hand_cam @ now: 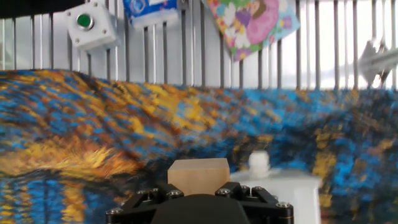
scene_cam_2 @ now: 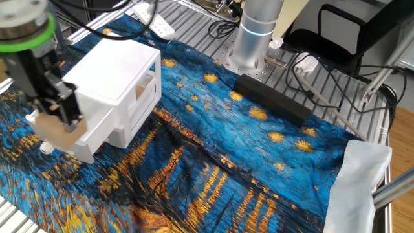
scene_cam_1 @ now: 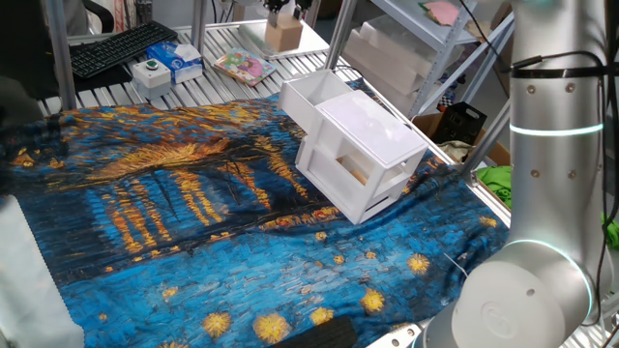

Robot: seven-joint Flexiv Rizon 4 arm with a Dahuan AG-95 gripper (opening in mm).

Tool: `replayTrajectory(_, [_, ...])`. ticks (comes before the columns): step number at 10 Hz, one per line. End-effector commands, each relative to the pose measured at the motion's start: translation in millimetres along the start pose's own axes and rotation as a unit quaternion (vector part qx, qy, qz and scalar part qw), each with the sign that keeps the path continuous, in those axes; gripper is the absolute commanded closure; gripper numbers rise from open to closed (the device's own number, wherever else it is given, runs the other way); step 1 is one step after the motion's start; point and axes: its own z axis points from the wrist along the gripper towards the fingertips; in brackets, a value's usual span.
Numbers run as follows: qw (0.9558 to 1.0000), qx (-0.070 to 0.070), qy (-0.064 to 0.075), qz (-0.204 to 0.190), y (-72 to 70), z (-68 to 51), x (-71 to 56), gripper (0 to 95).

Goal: Put things in the drawer

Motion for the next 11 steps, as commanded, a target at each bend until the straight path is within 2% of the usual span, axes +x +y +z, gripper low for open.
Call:
replayTrajectory(1, [0.9999, 0.002, -0.008, -0.015, -12.6, -4.0, 49.2, 95.0])
replayTrajectory(7, [0.9989, 0.000, -0.013, -0.045, -45.8, -9.7, 67.3, 95.0])
replayTrajectory(11, [0.9983, -0.003, -0.017, -0.056, -60.3, -3.5, 76.9, 95.0])
